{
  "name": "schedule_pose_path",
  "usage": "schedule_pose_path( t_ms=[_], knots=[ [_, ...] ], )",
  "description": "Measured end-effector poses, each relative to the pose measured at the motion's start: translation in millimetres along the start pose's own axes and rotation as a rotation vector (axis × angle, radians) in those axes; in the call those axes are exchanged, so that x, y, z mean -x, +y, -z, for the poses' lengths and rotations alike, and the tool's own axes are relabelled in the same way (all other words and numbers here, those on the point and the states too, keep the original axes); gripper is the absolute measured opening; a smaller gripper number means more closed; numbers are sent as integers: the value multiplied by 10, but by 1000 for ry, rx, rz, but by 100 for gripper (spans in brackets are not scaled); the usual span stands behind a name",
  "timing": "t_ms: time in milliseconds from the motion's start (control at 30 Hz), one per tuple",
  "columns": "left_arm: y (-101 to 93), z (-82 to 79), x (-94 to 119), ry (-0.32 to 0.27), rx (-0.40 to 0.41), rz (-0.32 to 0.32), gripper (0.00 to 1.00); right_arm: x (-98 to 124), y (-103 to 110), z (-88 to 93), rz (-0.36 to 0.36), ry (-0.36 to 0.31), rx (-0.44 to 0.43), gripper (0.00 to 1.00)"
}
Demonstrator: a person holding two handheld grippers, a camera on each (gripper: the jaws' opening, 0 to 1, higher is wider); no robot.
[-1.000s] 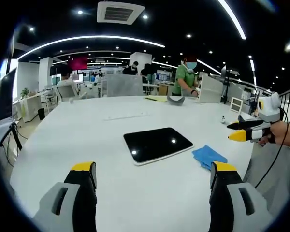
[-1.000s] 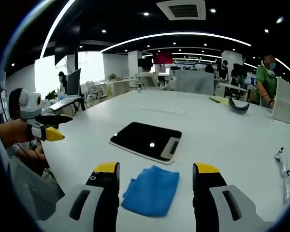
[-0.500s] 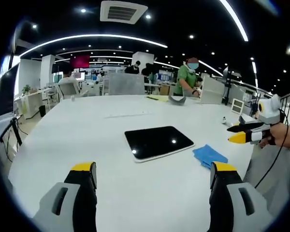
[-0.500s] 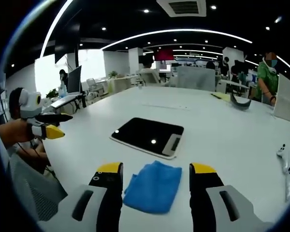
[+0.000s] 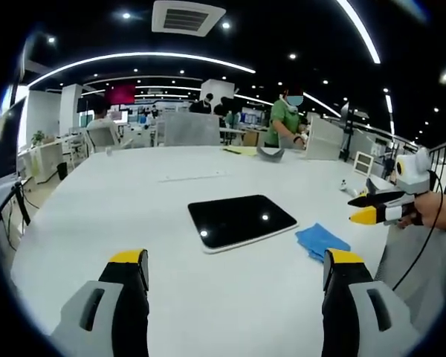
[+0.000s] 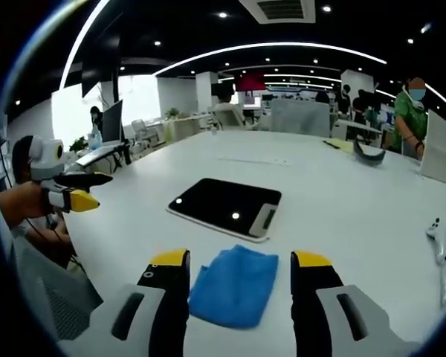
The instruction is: Wipe the mirror surface with the cleaning cloth until all visible marks leave the cleaned area.
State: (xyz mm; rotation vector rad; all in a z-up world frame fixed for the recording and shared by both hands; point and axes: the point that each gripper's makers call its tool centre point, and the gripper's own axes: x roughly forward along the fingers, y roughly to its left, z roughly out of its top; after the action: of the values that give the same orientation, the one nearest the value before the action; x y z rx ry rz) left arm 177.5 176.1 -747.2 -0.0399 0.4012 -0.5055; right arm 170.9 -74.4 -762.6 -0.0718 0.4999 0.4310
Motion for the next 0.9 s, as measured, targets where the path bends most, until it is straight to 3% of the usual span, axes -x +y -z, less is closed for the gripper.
schedule_pose_path(
  t_ms=[900],
  knots=[
    [40,32,-47,1,18,1,99,-110,26,111,-24,45,2,44]
  ],
)
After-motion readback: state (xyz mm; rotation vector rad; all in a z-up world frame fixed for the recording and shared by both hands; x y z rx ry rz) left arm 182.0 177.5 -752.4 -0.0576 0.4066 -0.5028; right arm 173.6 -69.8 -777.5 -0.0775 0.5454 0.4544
